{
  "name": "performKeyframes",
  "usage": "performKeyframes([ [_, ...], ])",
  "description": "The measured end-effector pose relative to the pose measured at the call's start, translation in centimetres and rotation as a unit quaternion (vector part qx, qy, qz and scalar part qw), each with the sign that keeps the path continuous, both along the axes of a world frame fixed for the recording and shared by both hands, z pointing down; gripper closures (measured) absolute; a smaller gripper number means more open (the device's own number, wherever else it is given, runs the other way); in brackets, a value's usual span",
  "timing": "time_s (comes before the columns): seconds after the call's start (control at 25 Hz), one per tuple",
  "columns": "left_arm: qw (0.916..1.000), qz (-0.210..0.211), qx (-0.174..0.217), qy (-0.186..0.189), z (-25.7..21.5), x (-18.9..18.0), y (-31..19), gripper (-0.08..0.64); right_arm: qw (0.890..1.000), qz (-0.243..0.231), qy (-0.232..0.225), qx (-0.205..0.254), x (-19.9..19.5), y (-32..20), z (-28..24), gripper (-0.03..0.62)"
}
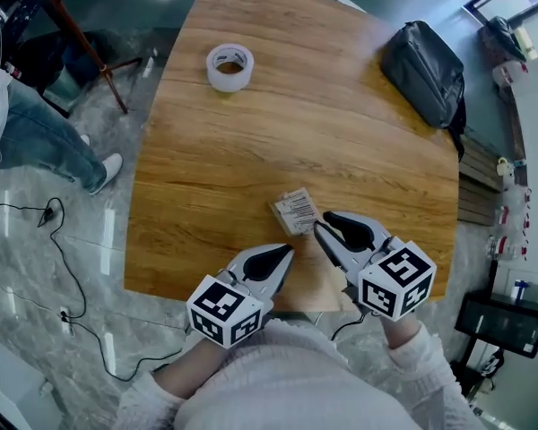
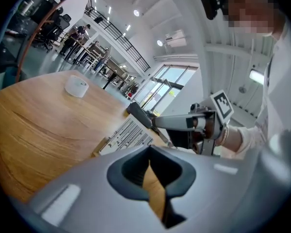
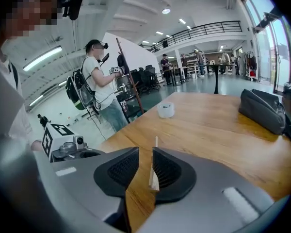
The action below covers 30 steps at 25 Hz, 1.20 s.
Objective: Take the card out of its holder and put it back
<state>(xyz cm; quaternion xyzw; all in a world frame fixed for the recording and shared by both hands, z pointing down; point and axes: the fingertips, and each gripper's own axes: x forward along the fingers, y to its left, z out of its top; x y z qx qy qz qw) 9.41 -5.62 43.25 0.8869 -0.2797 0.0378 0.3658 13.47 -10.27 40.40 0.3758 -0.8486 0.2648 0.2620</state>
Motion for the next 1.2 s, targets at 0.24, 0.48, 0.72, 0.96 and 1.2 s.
performKeyframes([
  [0.24, 0.9998, -0.01, -0.006, 0.017, 0.4, -0.6, -1.2, 0.552, 0.998, -0.021, 0.046, -0.042, 0.1, -1.4, 1.2, 0.503],
  [0.48, 0.9992, -0.018, -0.015, 0.032, 1.0, -0.9, -2.3, 0.552, 0.994, -0.031, 0.057, -0.084, -0.3, -2.1, 2.7, 0.503],
  [0.72, 0.9987, -0.02, -0.025, 0.04, 1.5, -1.1, -2.9, 0.552, 0.988, -0.052, 0.078, -0.121, -0.9, -2.7, 3.8, 0.503],
  [0.96, 0.998, -0.025, -0.032, 0.048, 1.8, -1.3, -3.4, 0.551, 0.982, -0.06, 0.093, -0.151, -1.2, -2.6, 4.0, 0.512],
  [1.2, 0.997, -0.031, -0.036, 0.06, 1.9, -1.4, -3.6, 0.552, 0.975, -0.063, 0.128, -0.172, -0.8, -2.6, 4.6, 0.552],
])
